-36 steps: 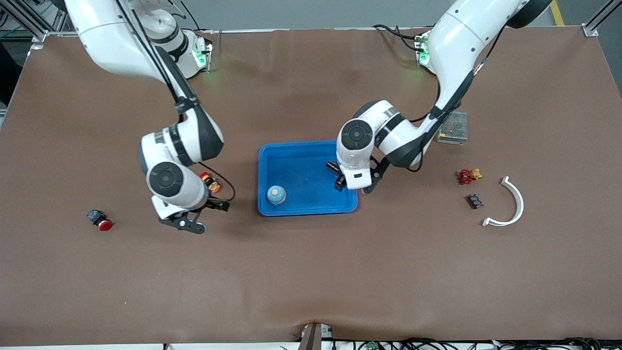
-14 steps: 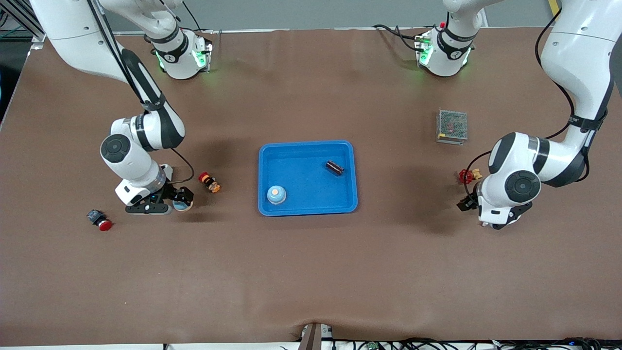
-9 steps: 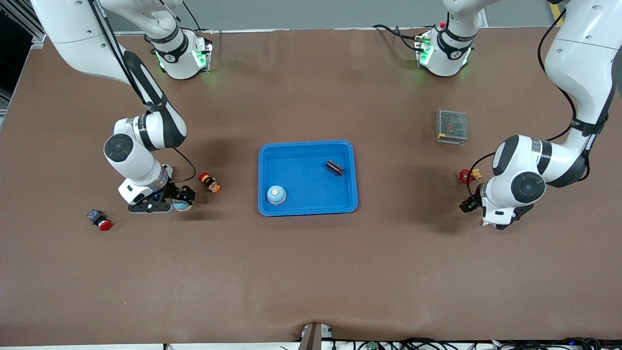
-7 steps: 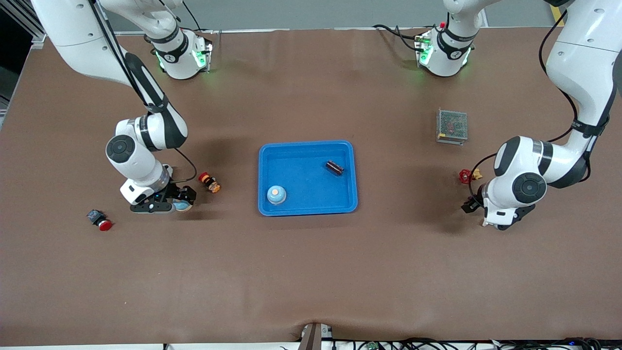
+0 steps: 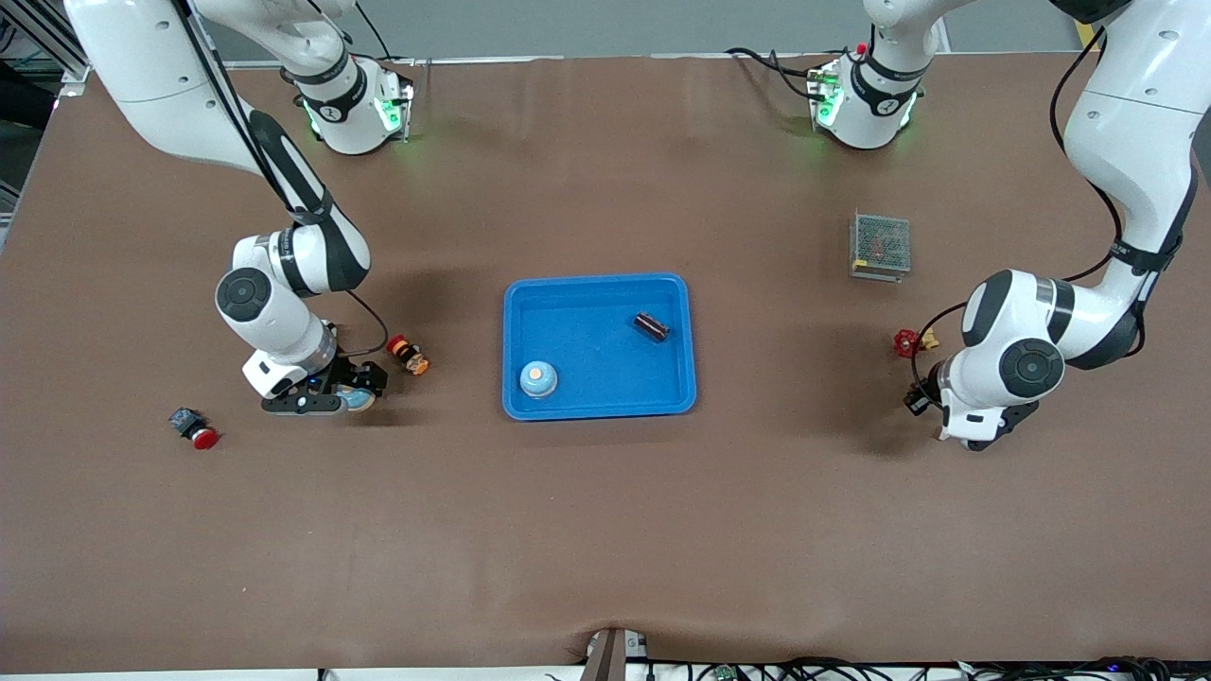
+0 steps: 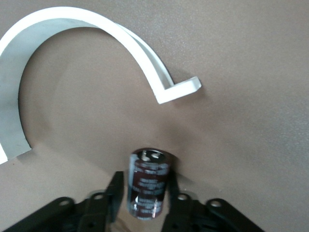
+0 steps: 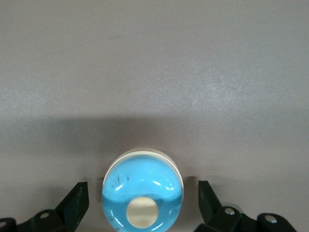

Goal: Place electrolytic capacitor and blue bell in tray
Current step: 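Grasp the second bell with the right gripper while the left gripper lifts the capacitor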

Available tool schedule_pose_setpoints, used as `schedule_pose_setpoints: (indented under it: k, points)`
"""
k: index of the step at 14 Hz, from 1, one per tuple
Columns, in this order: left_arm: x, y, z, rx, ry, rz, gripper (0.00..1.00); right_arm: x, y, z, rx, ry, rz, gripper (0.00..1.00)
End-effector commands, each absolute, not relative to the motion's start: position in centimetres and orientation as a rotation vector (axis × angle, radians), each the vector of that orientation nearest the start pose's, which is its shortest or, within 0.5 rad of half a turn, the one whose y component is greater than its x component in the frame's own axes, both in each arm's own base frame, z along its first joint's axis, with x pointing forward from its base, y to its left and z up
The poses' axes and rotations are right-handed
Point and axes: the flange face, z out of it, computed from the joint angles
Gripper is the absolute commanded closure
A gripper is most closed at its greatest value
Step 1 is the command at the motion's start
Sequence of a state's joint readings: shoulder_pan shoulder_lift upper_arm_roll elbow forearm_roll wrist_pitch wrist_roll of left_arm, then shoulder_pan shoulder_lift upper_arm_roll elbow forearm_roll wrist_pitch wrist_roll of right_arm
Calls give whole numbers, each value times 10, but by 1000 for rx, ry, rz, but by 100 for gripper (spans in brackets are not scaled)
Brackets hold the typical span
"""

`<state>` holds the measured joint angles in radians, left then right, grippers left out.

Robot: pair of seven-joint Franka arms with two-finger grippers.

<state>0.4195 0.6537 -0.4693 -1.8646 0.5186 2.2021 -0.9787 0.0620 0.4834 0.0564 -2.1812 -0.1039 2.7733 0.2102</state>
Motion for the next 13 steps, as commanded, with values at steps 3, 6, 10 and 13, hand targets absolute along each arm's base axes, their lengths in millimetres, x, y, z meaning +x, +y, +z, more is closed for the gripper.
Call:
schedule_pose_setpoints:
  k: [3, 6, 10, 13]
  points:
    - [615, -4, 182, -2807, -906, 172, 100, 562, 73, 173, -3135, 31, -172, 34]
    - [617, -17, 194, -2817, -913, 160, 100, 561, 71, 172, -3135, 47, -162, 100]
    - [622, -36, 206, -2824, -951, 138, 100, 565, 78, 180, -3112, 237, -174, 100]
    - [631, -58, 225, -2819, -1053, 152, 100, 567, 105, 199, -3071, 520, -156, 100]
